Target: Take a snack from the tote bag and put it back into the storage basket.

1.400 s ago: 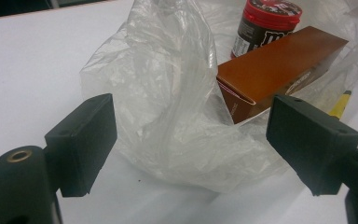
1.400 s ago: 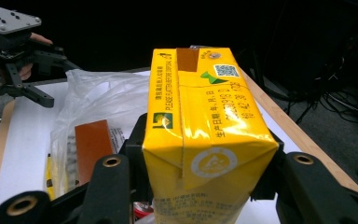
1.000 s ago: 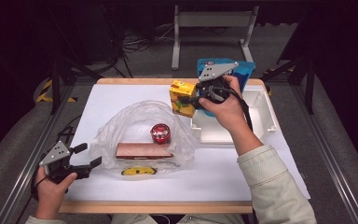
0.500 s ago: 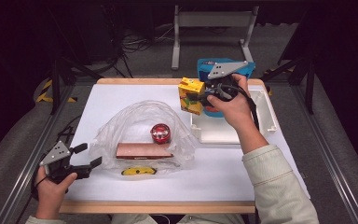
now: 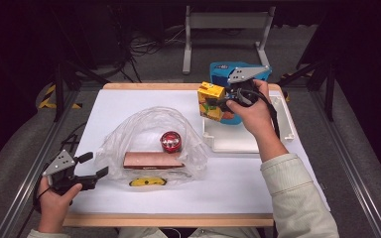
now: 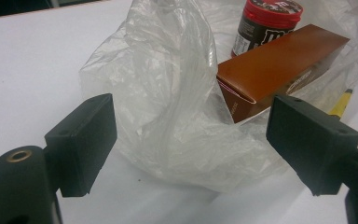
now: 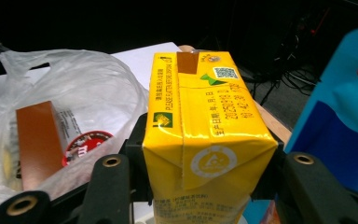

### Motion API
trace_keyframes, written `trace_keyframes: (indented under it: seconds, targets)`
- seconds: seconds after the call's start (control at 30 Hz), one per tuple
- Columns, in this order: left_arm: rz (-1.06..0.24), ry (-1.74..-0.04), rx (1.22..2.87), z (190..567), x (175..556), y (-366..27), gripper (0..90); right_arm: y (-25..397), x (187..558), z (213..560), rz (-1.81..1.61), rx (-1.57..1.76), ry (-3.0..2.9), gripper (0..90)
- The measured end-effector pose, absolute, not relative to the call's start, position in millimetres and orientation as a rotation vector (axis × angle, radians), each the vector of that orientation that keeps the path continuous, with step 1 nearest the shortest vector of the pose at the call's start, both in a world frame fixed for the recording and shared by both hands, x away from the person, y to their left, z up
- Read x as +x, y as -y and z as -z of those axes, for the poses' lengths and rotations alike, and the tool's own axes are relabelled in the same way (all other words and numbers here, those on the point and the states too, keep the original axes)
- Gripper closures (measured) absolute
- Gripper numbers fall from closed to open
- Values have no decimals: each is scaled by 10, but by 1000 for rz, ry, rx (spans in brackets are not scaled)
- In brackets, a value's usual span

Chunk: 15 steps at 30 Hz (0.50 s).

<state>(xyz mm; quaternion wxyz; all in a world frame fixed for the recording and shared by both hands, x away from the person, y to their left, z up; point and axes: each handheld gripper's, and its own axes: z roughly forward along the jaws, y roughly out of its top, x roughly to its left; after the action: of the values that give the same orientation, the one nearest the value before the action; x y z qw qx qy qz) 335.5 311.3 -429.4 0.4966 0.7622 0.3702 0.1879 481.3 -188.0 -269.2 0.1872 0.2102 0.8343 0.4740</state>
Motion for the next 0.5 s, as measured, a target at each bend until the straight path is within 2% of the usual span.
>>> trace_keyframes:
  seconds: [0.5]
  targets:
    - [-453,-891,1847,4299,3359,-3101,166,2015,4954,2894,-1299,651,-2341,542]
